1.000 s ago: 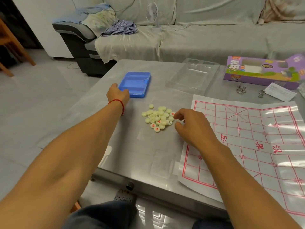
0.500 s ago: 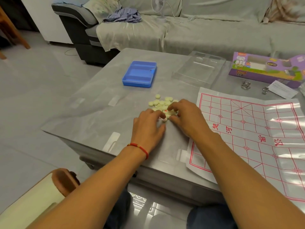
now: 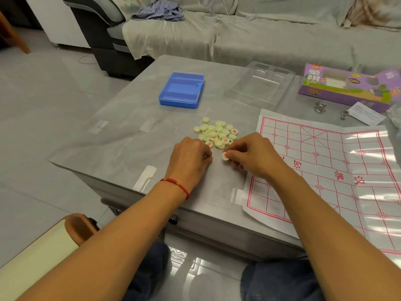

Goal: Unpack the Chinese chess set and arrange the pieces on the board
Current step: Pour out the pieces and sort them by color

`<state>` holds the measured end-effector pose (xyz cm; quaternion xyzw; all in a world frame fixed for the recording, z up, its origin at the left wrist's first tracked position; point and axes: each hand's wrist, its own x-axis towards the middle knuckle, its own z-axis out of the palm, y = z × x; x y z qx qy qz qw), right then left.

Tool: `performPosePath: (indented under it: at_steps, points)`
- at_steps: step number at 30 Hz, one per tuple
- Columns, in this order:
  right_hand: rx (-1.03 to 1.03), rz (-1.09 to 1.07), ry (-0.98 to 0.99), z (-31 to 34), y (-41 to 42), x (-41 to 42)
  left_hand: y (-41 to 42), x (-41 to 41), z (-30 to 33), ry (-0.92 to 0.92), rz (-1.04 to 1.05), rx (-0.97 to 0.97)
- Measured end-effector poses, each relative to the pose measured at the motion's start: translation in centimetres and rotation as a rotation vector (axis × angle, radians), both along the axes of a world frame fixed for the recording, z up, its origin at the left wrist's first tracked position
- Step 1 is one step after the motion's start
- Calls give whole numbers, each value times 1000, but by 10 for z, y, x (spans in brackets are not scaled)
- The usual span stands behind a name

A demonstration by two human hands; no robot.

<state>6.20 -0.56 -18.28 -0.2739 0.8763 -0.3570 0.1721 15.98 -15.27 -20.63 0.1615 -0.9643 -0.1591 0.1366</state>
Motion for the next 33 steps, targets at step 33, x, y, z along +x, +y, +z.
performPosePath:
  at_steps: [33]
  points:
    - [-34,-56,389,-20,-23,-12,5,30,22,-271,-109,70]
